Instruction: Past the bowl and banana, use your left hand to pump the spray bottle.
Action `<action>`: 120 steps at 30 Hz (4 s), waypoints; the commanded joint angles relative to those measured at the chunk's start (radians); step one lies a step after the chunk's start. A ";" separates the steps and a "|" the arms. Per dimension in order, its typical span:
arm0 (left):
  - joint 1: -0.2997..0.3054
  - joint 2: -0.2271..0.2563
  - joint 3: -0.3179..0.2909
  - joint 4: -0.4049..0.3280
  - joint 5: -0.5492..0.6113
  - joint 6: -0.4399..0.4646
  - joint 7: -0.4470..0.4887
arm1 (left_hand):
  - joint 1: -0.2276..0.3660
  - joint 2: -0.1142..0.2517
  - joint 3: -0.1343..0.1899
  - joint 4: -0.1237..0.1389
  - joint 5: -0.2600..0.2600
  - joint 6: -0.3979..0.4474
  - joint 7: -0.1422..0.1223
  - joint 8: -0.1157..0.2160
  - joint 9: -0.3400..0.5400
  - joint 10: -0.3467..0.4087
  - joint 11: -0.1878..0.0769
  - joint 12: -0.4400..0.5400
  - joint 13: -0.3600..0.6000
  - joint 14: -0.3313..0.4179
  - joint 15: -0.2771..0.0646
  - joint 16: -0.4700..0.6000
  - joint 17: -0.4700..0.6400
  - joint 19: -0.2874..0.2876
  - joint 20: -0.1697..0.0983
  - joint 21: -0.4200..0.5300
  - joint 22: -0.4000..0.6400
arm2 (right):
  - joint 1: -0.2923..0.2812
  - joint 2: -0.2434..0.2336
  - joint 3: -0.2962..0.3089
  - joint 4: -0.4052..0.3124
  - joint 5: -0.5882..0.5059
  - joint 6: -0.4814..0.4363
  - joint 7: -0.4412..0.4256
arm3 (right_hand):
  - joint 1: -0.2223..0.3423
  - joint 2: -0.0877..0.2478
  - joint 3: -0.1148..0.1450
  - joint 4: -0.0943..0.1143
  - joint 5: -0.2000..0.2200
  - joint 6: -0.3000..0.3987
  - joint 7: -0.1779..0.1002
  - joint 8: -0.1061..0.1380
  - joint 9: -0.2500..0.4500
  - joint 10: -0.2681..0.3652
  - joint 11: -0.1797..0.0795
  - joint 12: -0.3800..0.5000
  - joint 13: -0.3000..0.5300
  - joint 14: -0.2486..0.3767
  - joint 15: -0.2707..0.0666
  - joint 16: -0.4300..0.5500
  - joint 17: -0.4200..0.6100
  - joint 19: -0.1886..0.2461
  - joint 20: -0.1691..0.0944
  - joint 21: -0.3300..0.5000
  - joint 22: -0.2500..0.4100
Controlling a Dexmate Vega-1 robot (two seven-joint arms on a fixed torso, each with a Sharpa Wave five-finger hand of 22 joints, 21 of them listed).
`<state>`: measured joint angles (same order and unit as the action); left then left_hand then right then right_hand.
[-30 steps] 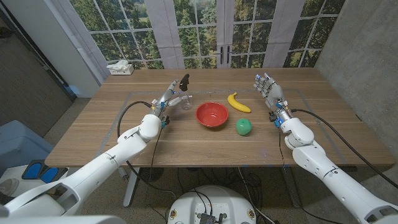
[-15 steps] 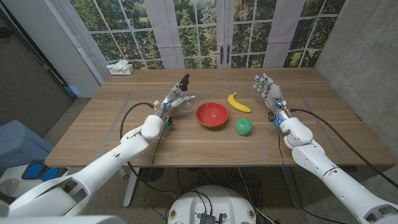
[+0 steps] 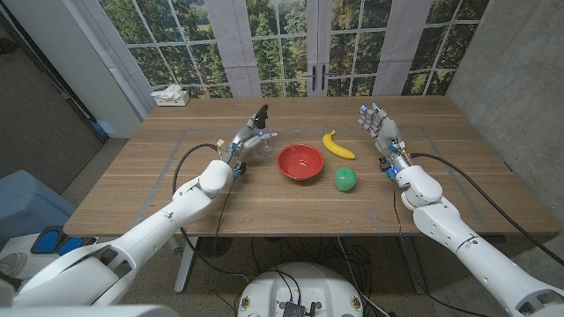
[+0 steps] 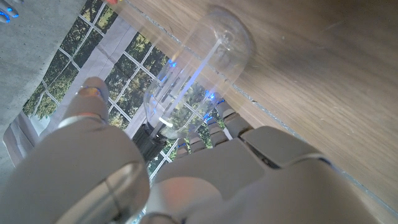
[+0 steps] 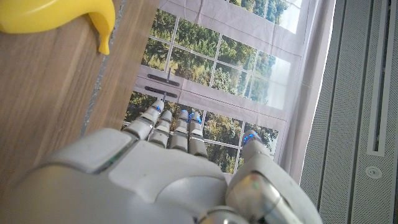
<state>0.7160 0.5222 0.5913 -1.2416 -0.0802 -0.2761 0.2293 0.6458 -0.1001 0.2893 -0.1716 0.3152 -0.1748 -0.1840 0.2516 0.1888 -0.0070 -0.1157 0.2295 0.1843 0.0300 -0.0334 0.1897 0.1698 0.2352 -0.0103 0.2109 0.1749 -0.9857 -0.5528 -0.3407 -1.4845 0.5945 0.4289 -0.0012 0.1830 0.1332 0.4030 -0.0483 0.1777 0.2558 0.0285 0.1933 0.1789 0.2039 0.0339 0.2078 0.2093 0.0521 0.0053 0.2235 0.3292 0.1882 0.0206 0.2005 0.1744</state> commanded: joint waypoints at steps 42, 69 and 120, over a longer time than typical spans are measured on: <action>-0.032 -0.016 -0.017 -0.041 -0.185 0.090 -0.170 | 0.629 0.305 0.267 -0.009 -0.124 0.335 -0.035 0.087 0.016 0.407 -0.017 0.060 0.037 0.537 -0.199 0.113 0.045 0.200 0.007 0.081 0.031 | -0.003 0.000 0.015 0.011 0.022 -0.009 -0.003 | -0.019 0.007 -0.007 -0.002 0.001 0.020 0.001 0.005 0.006 0.026 0.007 0.009 0.002 0.029 0.001 0.013 0.004 0.020 0.006 0.007 0.003; -0.017 -0.049 -0.082 0.008 -0.416 0.083 -0.306 | 0.905 0.281 0.310 -0.012 -0.109 0.688 0.010 0.373 0.188 0.572 -0.006 0.114 0.239 0.829 -0.191 0.388 0.456 0.474 -0.204 0.864 0.476 | 0.009 -0.003 -0.003 -0.010 0.000 -0.044 -0.021 | -0.020 0.009 -0.006 -0.005 0.002 0.017 0.002 0.002 0.006 0.027 0.009 0.008 0.003 0.026 0.006 0.013 0.003 0.019 0.005 0.005 0.003; 0.007 0.001 -0.119 -0.108 -0.475 0.110 -0.315 | 0.897 0.192 0.406 -0.015 0.176 1.035 0.154 0.532 0.346 1.000 -0.027 0.272 0.437 1.003 -0.184 0.441 0.586 0.511 -0.209 1.214 0.449 | -0.004 0.011 -0.003 -0.021 -0.003 -0.020 -0.031 | -0.025 0.010 -0.007 -0.010 0.002 0.022 0.003 0.003 0.006 0.035 0.013 0.008 0.004 0.027 0.006 0.015 0.003 0.020 0.004 0.003 0.003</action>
<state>0.7071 0.4939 0.4872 -1.2802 -0.5579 -0.1673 -0.1064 1.3612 -0.0841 0.6476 -0.1817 0.4847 0.8592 -0.0272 0.7860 0.5311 0.9859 -0.1410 0.4957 0.6143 0.9719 -0.0965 0.6206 0.7465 0.7316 -0.0683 1.1272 0.6237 -0.9806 -0.5463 -0.3483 -1.5074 0.5857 0.3904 -0.0366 0.1567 0.1358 0.3934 -0.0523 0.1777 0.2677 0.0302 0.1932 0.1841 0.2287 0.0446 0.2078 0.2117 0.0735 0.0055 0.2311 0.3298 0.2016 0.0267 0.2005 0.1743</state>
